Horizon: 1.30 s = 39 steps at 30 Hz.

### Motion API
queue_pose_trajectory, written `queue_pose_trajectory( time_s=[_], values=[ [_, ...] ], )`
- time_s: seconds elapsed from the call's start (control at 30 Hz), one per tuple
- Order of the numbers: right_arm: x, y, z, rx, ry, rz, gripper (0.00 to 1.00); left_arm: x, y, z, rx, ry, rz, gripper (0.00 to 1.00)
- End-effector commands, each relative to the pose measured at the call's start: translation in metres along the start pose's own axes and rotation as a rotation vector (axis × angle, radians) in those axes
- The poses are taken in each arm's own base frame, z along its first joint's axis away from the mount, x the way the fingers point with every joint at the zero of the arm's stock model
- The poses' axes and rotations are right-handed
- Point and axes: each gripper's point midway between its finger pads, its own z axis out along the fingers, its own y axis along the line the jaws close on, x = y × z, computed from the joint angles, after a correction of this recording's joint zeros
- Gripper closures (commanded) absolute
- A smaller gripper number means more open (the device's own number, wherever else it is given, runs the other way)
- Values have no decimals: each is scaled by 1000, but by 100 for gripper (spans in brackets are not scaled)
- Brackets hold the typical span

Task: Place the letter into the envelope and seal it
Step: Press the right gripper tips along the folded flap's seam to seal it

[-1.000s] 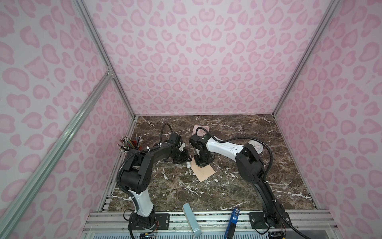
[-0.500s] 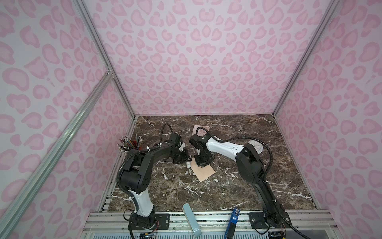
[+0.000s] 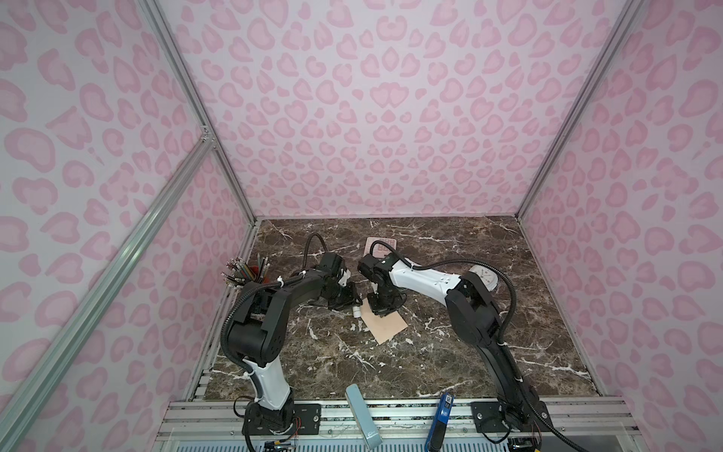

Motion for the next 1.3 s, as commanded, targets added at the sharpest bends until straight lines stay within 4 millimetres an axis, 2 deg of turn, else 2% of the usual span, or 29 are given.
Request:
queue_pose_trajectory(
  time_s=[0.0,0.83,1.27],
  values=[
    [21,-4,36,24,106,-5,83,-3,-4,-3,10,-4,17,96],
    [24,-2,47,13,131,6,77,-3,-5,-6,12,-7,17,96],
    [23,-2,45,11,137,7,75,-2,-6,-6,13,-4,18,96]
  ],
)
